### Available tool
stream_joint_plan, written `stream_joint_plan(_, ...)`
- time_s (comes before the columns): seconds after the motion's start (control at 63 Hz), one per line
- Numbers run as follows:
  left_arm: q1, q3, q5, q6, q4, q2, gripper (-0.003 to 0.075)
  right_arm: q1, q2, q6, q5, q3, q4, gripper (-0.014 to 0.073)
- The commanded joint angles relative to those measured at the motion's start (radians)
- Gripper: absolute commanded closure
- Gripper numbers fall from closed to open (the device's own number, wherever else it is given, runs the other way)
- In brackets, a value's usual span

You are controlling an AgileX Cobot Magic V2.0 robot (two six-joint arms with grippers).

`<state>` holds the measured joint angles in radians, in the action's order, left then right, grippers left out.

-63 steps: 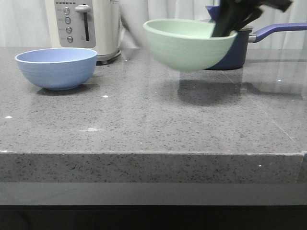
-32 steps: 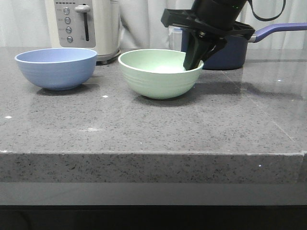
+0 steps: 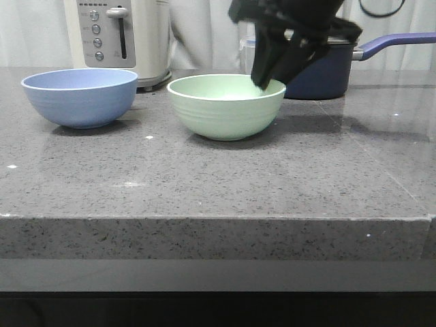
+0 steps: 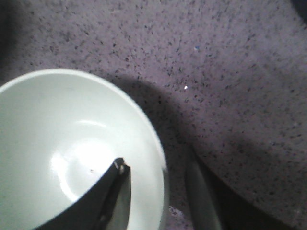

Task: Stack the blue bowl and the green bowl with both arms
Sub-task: 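Open the right gripper and lift it away from the green bowl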

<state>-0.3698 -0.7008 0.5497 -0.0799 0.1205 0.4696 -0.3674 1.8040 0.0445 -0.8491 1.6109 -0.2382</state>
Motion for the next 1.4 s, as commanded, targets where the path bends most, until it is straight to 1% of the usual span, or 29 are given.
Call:
stream_joint_plan(0.0,-0.010,-0.027,-0.075,-0.001,0.013,0.013,0.0247,0.002,-0.121,0.003,0.053,0.022,0.011,0.0285)
stream_joint_plan(0.174,-0.010,-0.027,-0.074,-0.001,0.013,0.013,0.0247,0.010,-0.249,0.003,0.087,-0.050,0.066,0.0285)
stream_joint_plan(0.428,-0.010,-0.027,-0.074,-0.001,0.013,0.013,0.0247,0.040,-0.428,0.003,0.160,-0.270,0.068,0.0285)
stream_joint_plan(0.539,-0.010,-0.027,-0.074,-0.001,0.013,0.013,0.0247,0.040,-0.475,0.003,0.187,-0.347,0.068,0.0285)
stream_joint_plan(0.666,-0.010,-0.027,-0.074,-0.001,0.013,0.013,0.0247,0.040,-0.483,0.012,0.208,-0.414,0.068,0.0292)
stream_joint_plan(0.73,-0.010,-0.027,-0.074,-0.001,0.013,0.013,0.0247,0.039,-0.481,0.032,0.231,-0.445,0.068,0.0319)
stream_joint_plan(0.809,-0.010,-0.027,-0.074,-0.001,0.013,0.013,0.0247,0.037,-0.478,0.067,0.251,-0.477,0.066,0.0382)
stream_joint_plan(0.872,-0.010,-0.027,-0.074,-0.001,0.013,0.013,0.0247,0.037,-0.469,0.082,0.260,-0.493,0.063,0.0461)
stream_joint_plan(0.952,-0.010,-0.027,-0.074,-0.001,0.013,0.013,0.0247,0.037,-0.447,0.133,0.256,-0.494,0.055,0.0596)
stream_joint_plan(0.999,-0.010,-0.027,-0.074,-0.001,0.013,0.013,0.0247,0.037,-0.432,0.167,0.256,-0.494,0.037,0.0662)
stream_joint_plan(1.205,-0.010,-0.027,-0.074,-0.001,0.013,0.013,0.0247,0.037,-0.366,0.344,0.257,-0.490,-0.110,0.0652)
stream_joint_plan(1.38,-0.010,-0.027,-0.074,-0.001,0.013,0.013,0.0247,0.037,-0.318,0.446,0.290,-0.490,-0.214,0.0652)
